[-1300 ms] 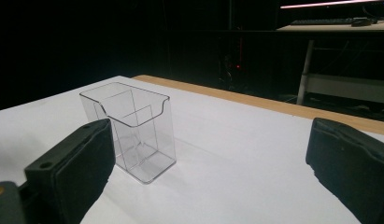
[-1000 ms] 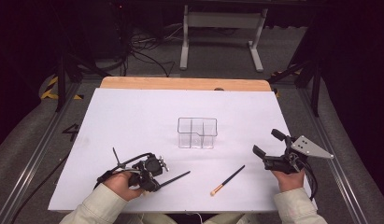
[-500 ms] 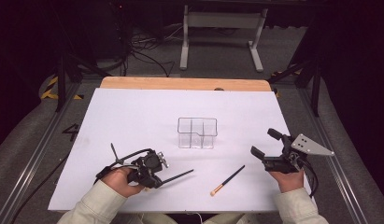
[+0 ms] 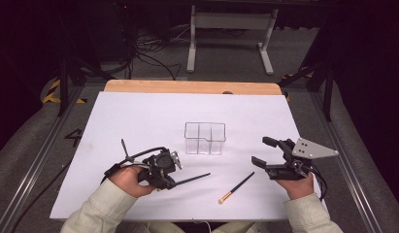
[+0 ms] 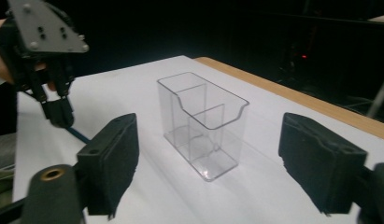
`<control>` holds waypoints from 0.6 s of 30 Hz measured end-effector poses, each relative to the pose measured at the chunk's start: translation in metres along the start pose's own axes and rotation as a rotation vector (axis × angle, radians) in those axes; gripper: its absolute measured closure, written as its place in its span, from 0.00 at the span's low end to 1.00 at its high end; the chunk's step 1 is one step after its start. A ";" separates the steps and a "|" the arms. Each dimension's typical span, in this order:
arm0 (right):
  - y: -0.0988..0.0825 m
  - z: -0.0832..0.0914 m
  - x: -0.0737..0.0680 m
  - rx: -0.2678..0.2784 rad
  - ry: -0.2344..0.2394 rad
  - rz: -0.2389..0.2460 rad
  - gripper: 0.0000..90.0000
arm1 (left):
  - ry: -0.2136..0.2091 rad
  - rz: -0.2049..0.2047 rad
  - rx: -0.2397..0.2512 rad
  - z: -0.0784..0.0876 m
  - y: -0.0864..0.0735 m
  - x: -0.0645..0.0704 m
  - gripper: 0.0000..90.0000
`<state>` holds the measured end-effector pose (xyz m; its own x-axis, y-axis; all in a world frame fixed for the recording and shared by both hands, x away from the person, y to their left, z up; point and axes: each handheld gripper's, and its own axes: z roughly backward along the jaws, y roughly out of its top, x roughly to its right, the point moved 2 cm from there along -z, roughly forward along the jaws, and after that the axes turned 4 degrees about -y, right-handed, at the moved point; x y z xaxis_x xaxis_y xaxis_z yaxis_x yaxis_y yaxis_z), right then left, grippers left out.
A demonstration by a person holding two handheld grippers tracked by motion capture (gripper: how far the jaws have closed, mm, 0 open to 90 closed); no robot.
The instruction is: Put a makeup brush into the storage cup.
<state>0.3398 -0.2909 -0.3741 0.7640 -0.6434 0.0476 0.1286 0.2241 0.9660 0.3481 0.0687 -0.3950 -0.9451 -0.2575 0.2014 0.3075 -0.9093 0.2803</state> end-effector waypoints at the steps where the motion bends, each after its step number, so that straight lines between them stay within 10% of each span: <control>1: 0.002 -0.002 -0.001 -0.006 0.013 0.010 0.27 | 0.001 -0.009 0.000 0.001 0.002 0.000 0.92; 18: 0.031 -0.033 -0.028 -0.092 0.207 0.137 0.52 | 0.020 -0.066 -0.029 0.002 0.025 0.008 0.92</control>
<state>0.3427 -0.2417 -0.3537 0.8903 -0.4409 0.1138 0.0647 0.3700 0.9268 0.3482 0.0441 -0.3840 -0.9652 -0.2030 0.1650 0.2416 -0.9336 0.2646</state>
